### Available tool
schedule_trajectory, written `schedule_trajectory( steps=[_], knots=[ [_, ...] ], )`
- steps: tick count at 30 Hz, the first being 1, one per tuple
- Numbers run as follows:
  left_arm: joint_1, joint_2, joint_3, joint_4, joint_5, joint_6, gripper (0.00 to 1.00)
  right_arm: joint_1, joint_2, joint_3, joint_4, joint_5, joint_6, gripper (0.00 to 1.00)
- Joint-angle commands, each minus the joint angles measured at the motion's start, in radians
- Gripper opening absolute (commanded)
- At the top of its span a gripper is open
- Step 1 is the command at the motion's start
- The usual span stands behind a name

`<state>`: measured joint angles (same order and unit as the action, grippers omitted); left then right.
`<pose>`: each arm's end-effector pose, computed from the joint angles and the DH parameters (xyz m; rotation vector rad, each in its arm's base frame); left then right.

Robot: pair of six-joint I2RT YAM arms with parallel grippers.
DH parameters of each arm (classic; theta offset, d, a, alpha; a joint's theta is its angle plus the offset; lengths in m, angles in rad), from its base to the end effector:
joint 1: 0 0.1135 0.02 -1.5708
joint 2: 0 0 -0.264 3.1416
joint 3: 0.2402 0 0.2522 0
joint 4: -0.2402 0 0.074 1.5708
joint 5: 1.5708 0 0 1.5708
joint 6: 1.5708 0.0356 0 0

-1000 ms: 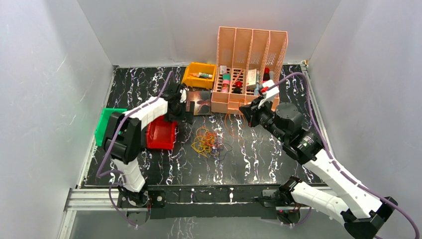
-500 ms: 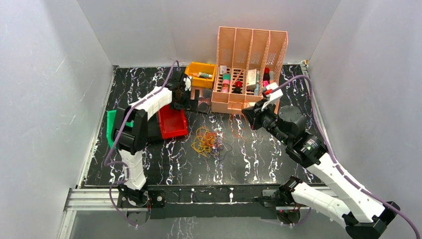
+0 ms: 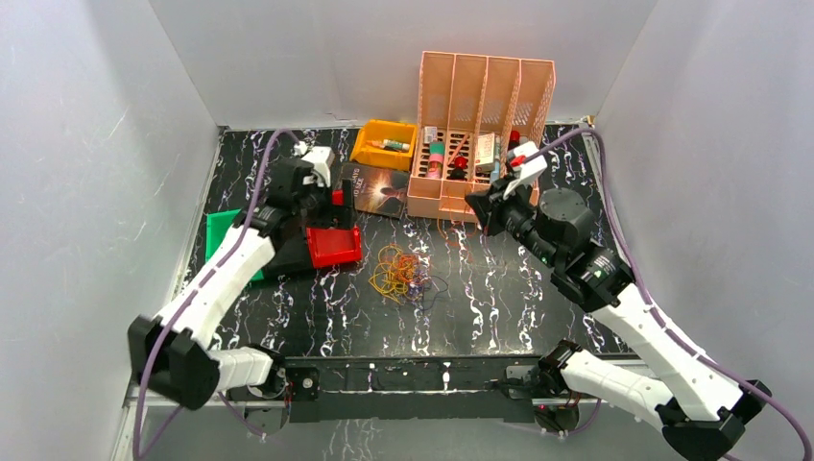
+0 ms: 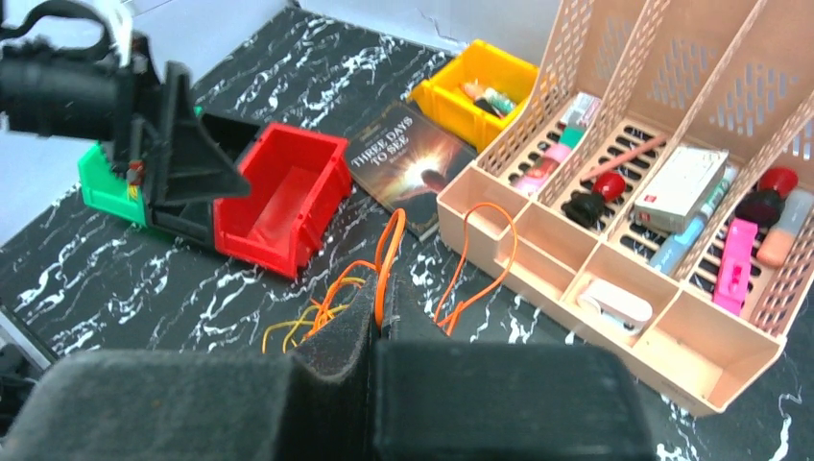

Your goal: Untangle the cables

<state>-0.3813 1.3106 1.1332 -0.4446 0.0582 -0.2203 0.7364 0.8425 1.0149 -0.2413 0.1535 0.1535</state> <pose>0.2710 -0.1109 0.3206 0.2116 2.2103 -0.3995 0.1402 0.1197 0.4041 -0.3637 1.6279 0.5529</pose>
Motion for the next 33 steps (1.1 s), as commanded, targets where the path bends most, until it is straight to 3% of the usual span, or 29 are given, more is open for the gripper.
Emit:
schedule_trajectory(
  steps=[1,5,15,23,33],
  knots=[
    [0.005,-0.164,-0.065,0.003,-0.062,-0.044,0.98,0.005,0.047,0.117,0.044,-0.048,-0.038,0.0],
    [0.005,-0.26,-0.09,-0.061,-0.156,-0.066,0.98,0.005,0.076,0.128,0.131,-0.173,-0.053,0.0],
    [0.005,-0.45,-0.183,-0.116,-0.32,-0.154,0.98,0.009,0.306,0.345,0.132,-0.303,-0.03,0.0],
    [0.005,-0.598,-0.229,-0.121,-0.472,-0.176,0.98,0.059,0.494,0.505,0.166,-0.327,-0.021,0.0],
    [0.005,-0.713,-0.26,-0.167,-0.535,-0.21,0.97,0.113,0.771,0.768,0.226,-0.353,0.023,0.0]
  ],
)
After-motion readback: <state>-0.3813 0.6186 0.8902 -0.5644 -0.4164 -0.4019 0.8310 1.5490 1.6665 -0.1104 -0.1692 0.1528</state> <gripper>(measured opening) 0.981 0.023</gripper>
